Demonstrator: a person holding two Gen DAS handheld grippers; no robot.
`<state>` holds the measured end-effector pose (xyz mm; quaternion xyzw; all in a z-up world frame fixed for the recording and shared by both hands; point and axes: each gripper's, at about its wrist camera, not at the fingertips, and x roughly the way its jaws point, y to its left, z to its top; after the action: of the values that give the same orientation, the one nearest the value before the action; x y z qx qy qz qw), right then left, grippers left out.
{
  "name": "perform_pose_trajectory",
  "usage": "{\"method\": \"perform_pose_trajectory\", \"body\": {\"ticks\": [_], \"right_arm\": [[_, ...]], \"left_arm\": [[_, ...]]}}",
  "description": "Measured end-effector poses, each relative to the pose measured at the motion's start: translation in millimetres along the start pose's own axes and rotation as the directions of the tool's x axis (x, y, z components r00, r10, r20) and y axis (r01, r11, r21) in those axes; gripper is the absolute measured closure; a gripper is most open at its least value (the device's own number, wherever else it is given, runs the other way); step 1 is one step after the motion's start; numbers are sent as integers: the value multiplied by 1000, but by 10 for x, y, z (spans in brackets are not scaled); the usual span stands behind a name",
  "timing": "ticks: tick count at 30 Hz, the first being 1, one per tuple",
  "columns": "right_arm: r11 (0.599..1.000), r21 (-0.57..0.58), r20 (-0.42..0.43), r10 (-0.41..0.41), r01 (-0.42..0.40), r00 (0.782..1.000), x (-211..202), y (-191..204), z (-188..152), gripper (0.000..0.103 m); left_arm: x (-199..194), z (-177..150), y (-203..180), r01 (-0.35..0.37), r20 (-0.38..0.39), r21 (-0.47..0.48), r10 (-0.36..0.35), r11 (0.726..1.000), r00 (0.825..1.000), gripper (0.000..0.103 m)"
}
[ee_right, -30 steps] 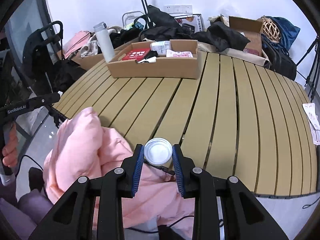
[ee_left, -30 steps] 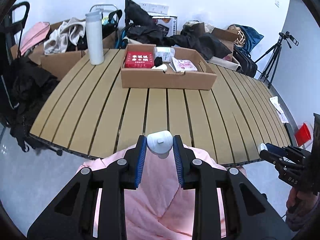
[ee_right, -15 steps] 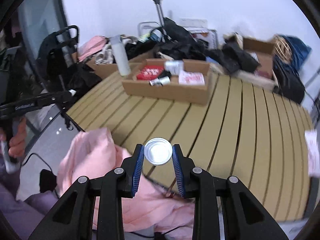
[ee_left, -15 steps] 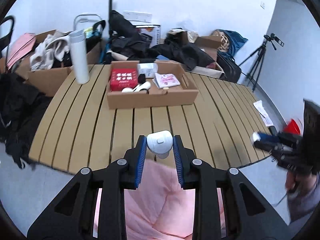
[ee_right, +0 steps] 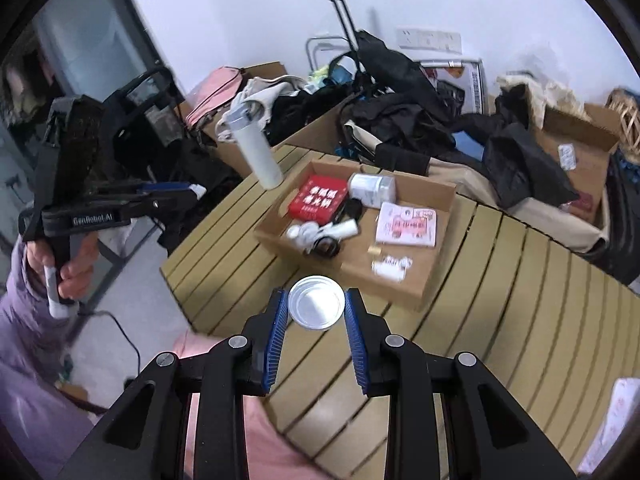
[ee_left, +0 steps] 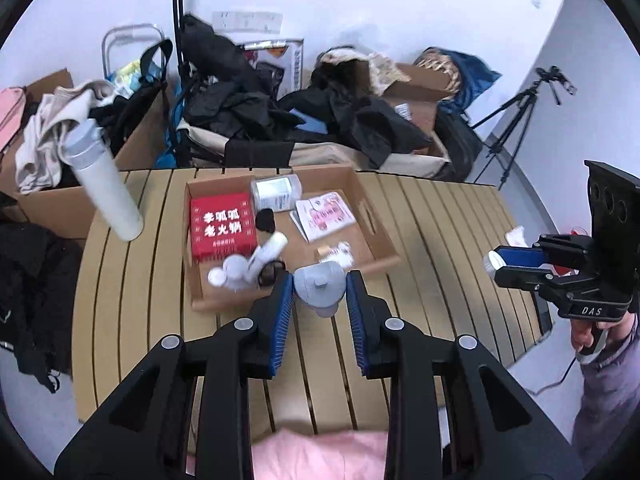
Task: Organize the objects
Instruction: 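Carry both white lids into the cardboard tray and open both grippers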
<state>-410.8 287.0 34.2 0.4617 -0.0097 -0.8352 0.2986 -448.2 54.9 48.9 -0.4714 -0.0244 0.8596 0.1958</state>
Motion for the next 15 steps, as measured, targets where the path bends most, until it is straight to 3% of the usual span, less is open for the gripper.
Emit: {"method": "perform_pose_trajectory", "body": {"ticks": [4,7,10,12,15], "right_arm": [[996,80,-78,-21,27,997,667,-449,342,71],[988,128,-153,-61,81,986,1252,-782,462,71],[977,161,-242,-100,141,965,1818,-1023,463,71],[967,151,-302,-151,204,941,2140,-1121,428,71],[949,139,-355,-218,282,909,2382,-1191,384,71]], "left_arm": [[798,315,146,10,-109,-63,-17,998,994,79],[1380,369,267,15,-195,-137,-41,991,980,79],[1916,326,324,-16,-271,-174,-32,985,962,79],[2198,266,353,-74,-315,-175,15,982,949,79],[2478,152,391,-129,-370,-171,57,977,927,77]]}}
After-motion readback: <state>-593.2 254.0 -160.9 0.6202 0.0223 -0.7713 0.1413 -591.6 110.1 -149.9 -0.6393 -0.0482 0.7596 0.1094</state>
